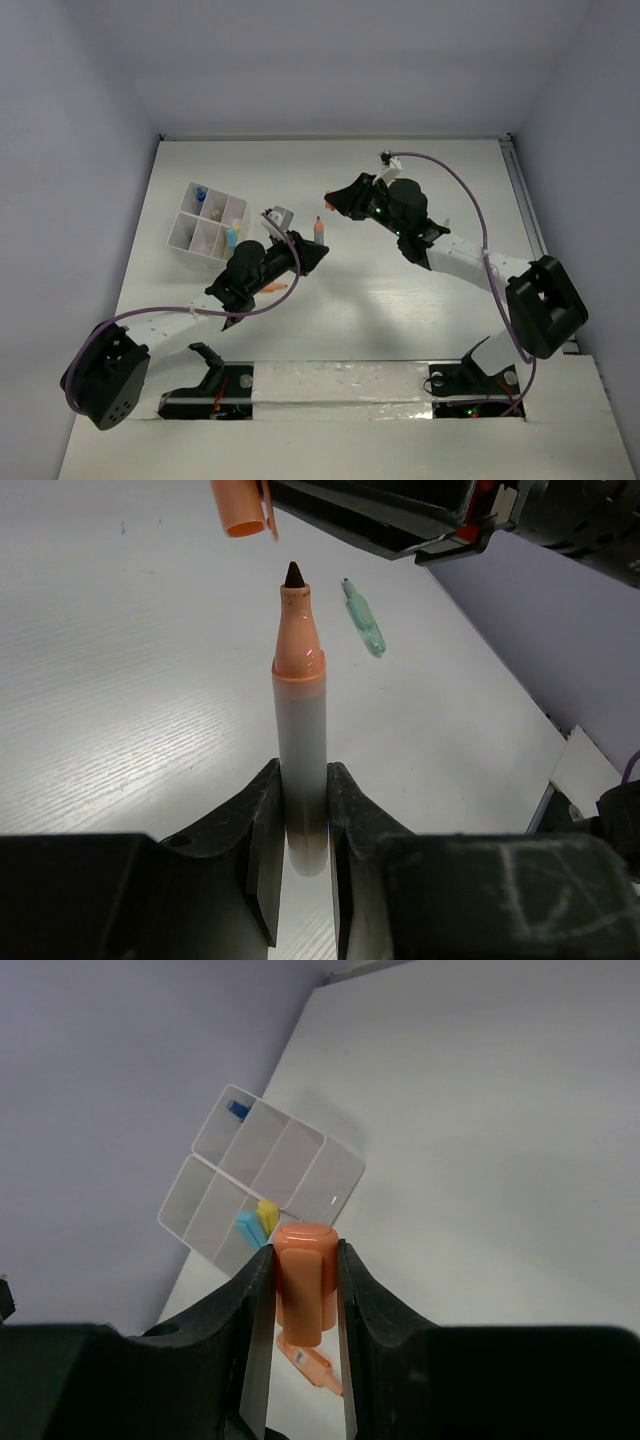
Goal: Sort the stationery into containers
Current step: Close the pen cap on the pen.
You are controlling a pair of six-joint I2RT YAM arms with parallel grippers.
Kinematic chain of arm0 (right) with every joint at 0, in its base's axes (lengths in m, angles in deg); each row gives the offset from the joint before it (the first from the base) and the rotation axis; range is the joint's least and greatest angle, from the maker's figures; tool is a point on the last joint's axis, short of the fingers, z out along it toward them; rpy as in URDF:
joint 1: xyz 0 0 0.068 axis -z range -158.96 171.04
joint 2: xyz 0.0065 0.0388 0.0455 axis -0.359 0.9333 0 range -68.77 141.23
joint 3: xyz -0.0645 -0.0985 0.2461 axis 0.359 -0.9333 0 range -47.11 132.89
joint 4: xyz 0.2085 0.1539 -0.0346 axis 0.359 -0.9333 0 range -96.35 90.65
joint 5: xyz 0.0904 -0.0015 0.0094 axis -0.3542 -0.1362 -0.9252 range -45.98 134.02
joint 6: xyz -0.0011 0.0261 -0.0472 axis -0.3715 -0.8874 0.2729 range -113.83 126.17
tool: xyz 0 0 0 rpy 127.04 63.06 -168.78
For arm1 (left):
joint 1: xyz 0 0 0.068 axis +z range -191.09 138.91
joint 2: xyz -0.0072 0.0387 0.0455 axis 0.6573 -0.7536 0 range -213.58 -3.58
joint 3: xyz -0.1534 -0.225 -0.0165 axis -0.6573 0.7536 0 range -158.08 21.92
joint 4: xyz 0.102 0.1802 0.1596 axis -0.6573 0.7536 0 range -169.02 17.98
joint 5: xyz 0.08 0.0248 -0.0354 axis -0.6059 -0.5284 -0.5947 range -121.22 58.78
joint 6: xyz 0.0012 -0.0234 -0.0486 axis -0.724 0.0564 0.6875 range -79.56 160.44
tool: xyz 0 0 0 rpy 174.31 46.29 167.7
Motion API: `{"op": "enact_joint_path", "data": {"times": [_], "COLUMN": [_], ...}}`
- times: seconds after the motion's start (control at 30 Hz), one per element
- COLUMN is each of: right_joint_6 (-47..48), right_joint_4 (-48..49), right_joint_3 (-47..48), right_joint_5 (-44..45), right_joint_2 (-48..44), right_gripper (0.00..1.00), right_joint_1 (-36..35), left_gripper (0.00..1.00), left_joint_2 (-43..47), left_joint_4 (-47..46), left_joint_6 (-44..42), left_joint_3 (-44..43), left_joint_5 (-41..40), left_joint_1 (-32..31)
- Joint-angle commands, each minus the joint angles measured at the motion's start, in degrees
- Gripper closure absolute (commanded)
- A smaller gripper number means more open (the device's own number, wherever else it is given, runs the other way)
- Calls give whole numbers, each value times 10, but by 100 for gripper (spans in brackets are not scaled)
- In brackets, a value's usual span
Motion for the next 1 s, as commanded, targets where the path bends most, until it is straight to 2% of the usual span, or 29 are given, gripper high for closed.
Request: {"op": "enact_joint_path", "data": {"times": [0.0,0.97], "right_joint_6": [-25,62], "right_joint_4": [112,37], "right_joint_3": [4,-5], "right_joint_5": [17,105], "right_joint_2": [0,-23], "right_gripper": [96,96], "right_joint_1": [-28,-99], "left_gripper": [100,100], "left_joint_2": [3,-4], "left_joint_4": [-21,8], "left_joint_6": [-12,-20], "left_joint_3": [-5,-14], "left_joint_5": [-9,-46], "left_joint_1": [-2,-2]}}
